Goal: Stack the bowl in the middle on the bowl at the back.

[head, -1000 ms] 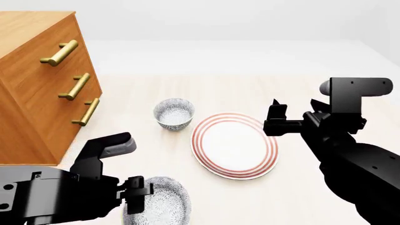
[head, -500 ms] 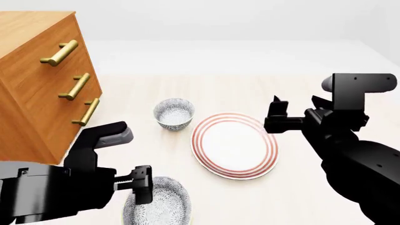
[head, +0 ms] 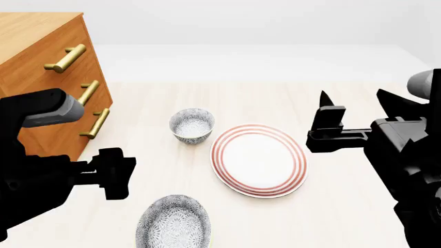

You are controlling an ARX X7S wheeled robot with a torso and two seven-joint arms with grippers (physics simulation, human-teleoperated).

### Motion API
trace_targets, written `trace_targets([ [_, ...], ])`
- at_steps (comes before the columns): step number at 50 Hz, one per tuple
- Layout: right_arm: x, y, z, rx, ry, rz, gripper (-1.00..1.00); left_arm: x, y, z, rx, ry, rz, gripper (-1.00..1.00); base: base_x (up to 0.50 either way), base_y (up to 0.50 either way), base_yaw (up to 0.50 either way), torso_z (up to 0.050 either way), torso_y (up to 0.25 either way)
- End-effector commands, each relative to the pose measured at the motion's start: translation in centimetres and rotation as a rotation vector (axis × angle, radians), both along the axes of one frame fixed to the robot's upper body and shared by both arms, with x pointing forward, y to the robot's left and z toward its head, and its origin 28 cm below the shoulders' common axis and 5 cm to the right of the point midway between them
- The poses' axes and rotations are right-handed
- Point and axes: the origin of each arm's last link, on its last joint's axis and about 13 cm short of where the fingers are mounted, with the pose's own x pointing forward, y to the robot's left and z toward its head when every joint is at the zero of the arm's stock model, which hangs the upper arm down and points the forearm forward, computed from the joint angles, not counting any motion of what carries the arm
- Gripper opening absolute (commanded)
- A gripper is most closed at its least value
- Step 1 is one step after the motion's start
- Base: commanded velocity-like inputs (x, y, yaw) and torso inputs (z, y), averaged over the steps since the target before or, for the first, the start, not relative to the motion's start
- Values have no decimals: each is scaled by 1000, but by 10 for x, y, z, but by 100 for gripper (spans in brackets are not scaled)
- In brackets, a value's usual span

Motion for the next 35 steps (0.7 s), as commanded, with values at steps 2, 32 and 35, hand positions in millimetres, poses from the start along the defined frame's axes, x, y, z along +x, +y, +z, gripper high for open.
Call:
trace_targets([
  [2, -62, 6, 7, -12, -16, -16, 100, -28, 13, 1, 75, -222, 64, 100, 0, 0, 0, 0, 0],
  [32, -175, -29, 42, -54, -171, -64, 100, -111, 37, -11, 142, -555, 133, 100, 0, 0, 0, 0, 0],
  [35, -184, -29, 42, -52, -180, -68, 100, -116, 39, -11, 153, -584, 148, 100, 0, 0, 0, 0, 0],
])
